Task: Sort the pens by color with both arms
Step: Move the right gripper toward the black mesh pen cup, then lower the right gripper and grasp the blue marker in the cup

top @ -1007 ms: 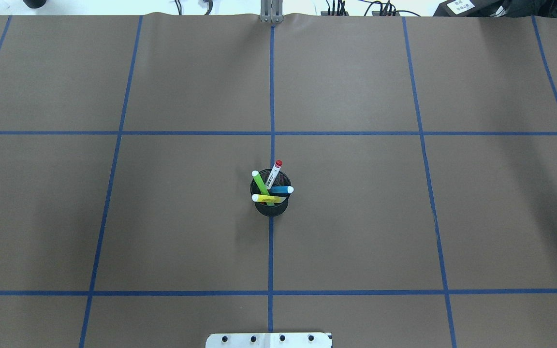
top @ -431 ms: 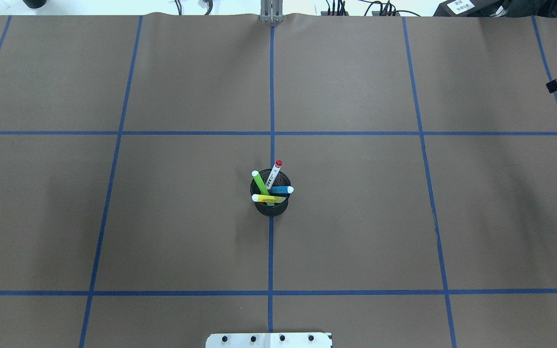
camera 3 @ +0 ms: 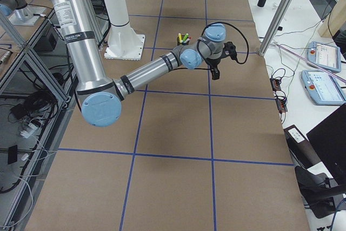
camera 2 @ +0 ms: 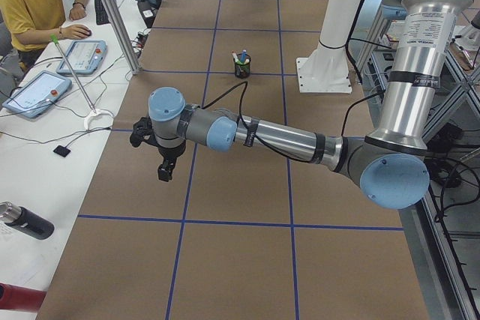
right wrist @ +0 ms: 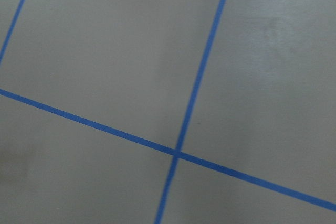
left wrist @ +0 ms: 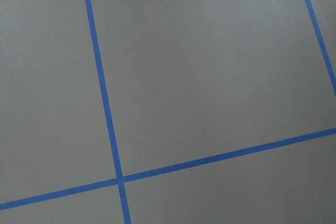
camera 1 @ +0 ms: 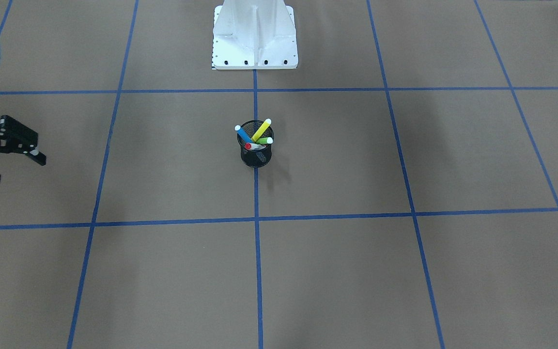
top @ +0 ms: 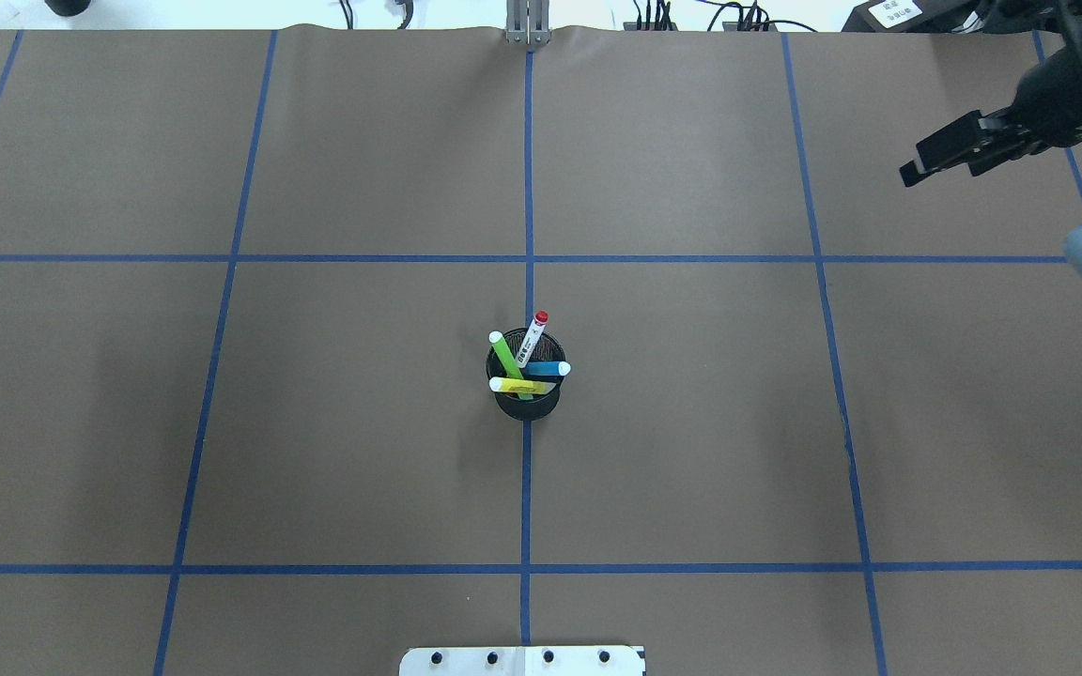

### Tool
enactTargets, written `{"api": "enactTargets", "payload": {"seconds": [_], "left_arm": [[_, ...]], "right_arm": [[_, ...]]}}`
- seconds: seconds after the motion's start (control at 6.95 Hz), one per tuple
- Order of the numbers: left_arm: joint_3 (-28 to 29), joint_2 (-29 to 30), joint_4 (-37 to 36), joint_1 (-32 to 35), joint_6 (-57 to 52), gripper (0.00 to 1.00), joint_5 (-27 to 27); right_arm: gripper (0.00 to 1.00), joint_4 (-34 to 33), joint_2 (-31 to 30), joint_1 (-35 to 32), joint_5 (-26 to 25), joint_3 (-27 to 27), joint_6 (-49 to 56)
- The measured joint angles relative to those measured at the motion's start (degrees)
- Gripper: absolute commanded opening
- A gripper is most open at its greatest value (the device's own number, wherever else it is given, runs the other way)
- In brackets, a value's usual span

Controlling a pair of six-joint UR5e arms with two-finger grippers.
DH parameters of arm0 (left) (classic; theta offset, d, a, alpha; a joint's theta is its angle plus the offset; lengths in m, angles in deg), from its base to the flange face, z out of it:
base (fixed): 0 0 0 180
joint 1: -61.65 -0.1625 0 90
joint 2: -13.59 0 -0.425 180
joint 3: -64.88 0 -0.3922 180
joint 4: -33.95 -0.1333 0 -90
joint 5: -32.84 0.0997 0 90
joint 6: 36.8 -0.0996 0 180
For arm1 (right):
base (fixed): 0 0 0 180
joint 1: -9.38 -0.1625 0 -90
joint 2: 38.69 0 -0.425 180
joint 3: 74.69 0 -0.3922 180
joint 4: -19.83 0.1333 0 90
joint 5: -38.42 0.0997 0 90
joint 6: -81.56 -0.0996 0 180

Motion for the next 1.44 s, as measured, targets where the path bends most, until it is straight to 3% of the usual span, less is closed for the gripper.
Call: {"api": "enactTargets", "payload": {"seconds": [0.43, 0.72, 1.15, 1.44], "left_arm": [[0.01, 0.04, 0.03, -0.03, 0.0, 1.0, -0.03], [0.03, 0.04, 0.03, -0.03, 0.0, 1.0, -0.07], [-0.05, 0.04, 0.29, -0.06, 0.0, 1.0, -0.04], [0.08, -0.01, 1.1, -0.13, 0.0, 1.0, 0.0]], "right_arm": [[0.98, -0.47, 6.65, 15.63, -6.67, -1.48, -23.39], [0.95, -0.93, 8.72, 22.92, -12.13, -1.52, -28.05], [0.73, -5.88, 14.19, 30.5, -17.93, -1.23, -34.46], [0.67, -6.48, 16.68, 33.85, -21.3, -0.3, -35.71]]}}
